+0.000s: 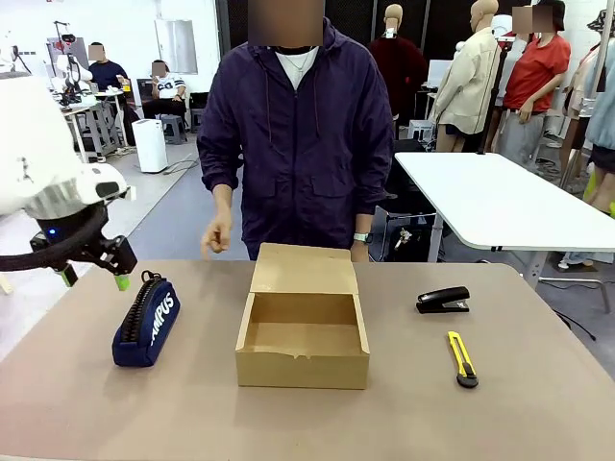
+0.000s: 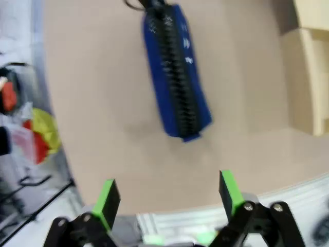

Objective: Pack the items into the box.
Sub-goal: Pick up the item indicated by the person and place it inside the Mailer Box.

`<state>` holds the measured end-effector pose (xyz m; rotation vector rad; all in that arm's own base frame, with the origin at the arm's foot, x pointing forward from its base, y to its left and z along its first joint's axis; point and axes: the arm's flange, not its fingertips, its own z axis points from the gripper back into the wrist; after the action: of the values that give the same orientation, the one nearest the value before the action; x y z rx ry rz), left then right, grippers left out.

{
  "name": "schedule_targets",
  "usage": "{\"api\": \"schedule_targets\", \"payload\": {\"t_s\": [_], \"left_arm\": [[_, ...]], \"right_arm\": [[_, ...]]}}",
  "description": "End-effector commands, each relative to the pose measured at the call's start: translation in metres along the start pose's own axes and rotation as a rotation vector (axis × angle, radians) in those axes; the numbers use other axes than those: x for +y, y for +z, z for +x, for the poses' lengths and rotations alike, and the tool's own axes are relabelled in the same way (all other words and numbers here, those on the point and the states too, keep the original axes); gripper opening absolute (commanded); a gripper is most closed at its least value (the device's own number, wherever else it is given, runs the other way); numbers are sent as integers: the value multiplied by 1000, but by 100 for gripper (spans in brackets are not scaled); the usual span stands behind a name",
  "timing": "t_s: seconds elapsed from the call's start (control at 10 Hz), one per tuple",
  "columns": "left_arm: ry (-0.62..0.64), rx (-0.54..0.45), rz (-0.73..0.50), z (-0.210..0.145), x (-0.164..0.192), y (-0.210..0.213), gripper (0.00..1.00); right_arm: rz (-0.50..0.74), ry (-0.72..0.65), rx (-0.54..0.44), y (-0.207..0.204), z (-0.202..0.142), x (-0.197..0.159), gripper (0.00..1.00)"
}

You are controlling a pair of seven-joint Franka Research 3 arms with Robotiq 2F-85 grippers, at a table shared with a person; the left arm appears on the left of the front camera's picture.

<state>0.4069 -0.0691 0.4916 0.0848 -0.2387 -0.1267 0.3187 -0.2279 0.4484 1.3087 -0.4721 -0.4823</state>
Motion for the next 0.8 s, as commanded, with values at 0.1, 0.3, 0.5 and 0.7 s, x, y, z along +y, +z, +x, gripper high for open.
{"api": "schedule_targets", "payload": {"t_s": [0.1,0.3,0.5,0.7], "left_arm": [[34,23,-101,-1,3,5,100],[34,23,-101,-1,3,5,100],[8,0,-19,6,-6,-12,100],[104,-45,65,29,-10,-45,100]], "right_arm": [[0,22,6,2,2,2,100],[0,22,6,2,2,2,100],[0,22,6,2,2,2,100],[0,22,6,2,2,2,100]]}}
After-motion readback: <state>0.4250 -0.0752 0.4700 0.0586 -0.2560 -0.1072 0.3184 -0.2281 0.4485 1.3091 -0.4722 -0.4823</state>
